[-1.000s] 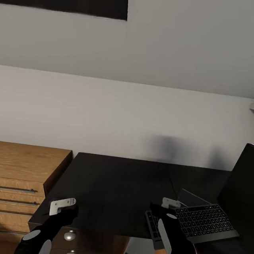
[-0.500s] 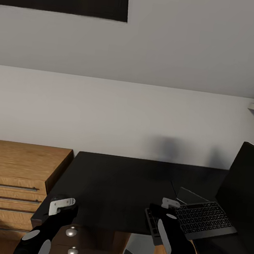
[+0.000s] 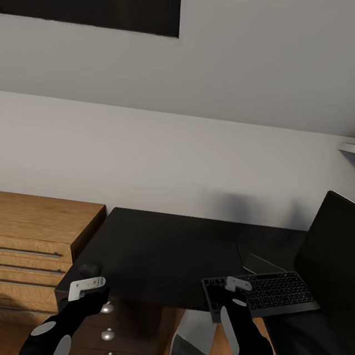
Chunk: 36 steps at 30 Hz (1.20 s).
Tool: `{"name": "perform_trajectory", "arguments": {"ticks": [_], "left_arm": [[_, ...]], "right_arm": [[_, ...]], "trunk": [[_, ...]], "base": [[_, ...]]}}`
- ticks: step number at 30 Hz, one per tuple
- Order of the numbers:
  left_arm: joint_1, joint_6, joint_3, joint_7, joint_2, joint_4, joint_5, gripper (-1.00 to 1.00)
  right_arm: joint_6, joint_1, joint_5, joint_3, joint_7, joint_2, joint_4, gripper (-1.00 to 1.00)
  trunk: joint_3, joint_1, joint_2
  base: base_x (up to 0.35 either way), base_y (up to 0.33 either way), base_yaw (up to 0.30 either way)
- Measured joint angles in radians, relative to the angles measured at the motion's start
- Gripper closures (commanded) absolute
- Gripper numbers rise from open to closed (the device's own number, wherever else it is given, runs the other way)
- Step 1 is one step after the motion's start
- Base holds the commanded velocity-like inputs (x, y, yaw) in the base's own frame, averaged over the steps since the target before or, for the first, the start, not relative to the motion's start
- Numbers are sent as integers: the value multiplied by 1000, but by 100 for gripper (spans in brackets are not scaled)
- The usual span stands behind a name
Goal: In the bedroom, organize the workspace by keeping the computer under the desk, ensuring the monitor is on the desk, placing the keyboard on the desk next to the monitor, placing the mouse on the desk next to the keyboard, moving the folder from the swivel chair onto the desk next to the mouse, stacking the notebook on top of the folder with the pen on top of the notebook, and positioning the swivel chair next to the desk.
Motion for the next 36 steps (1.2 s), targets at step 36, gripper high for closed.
{"name": "perform_trajectory", "arguments": {"ticks": [36], "left_arm": [[0,0,0,0,0,0,0,-100]], "right_arm": [[-5,0,2,0,0,0,-1,-100]], "trunk": [[0,-1,0]], "base": [[78,0,0]]}}
